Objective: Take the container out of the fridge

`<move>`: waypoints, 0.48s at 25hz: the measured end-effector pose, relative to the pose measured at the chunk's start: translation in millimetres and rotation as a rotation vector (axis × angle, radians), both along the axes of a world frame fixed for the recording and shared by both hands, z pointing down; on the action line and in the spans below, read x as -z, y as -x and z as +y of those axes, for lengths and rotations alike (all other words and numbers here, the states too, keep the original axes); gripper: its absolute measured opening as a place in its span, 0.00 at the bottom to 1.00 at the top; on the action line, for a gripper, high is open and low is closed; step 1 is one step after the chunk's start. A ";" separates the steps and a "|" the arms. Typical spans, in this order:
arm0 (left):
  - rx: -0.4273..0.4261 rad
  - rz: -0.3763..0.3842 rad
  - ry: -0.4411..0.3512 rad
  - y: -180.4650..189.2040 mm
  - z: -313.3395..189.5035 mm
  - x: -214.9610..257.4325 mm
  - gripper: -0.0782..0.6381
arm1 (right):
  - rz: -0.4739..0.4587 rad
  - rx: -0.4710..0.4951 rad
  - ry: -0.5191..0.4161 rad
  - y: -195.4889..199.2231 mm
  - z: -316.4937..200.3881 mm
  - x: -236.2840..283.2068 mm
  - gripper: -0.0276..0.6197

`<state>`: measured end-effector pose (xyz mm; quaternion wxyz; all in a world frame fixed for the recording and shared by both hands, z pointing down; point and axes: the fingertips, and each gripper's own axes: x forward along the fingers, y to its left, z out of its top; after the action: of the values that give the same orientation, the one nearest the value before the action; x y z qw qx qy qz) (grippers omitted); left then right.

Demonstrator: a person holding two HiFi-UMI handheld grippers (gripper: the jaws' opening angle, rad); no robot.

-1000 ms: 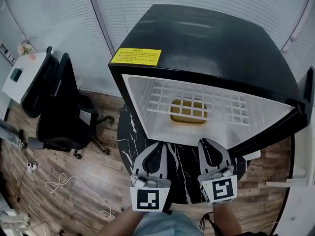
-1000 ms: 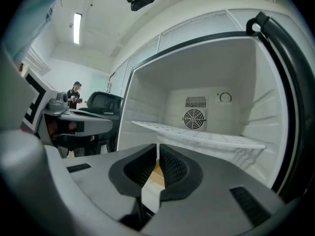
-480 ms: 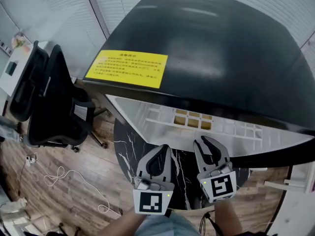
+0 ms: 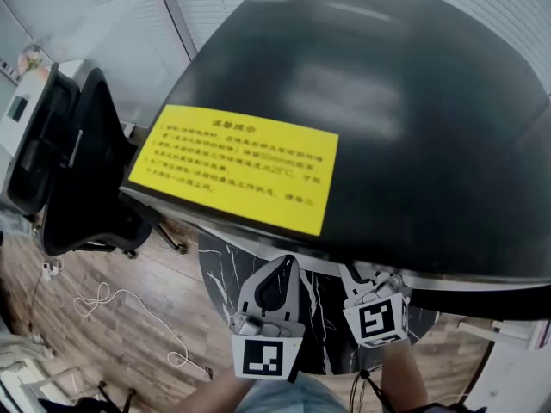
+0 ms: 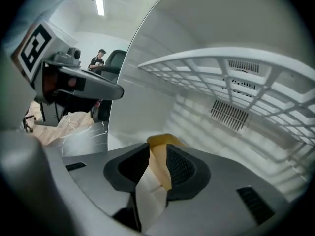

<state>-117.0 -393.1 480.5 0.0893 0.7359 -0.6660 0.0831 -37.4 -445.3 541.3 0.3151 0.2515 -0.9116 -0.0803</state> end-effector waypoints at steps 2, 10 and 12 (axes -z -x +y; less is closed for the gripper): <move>-0.001 0.010 0.008 -0.1 -1.3 -3.0 0.13 | 0.063 0.031 -0.026 2.9 -2.8 -7.3 0.23; 0.017 0.040 0.012 6.8 -2.9 -5.9 0.13 | 0.284 0.168 -0.105 9.2 -4.6 -35.1 0.23; 0.018 0.040 0.012 9.3 -2.5 -6.1 0.13 | 0.308 0.186 -0.106 10.9 -5.2 -40.1 0.22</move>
<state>-126.2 -395.7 486.6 0.1080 0.7308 -0.6702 0.0714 -48.3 -450.5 581.4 0.4283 0.1671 -0.8664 -0.1947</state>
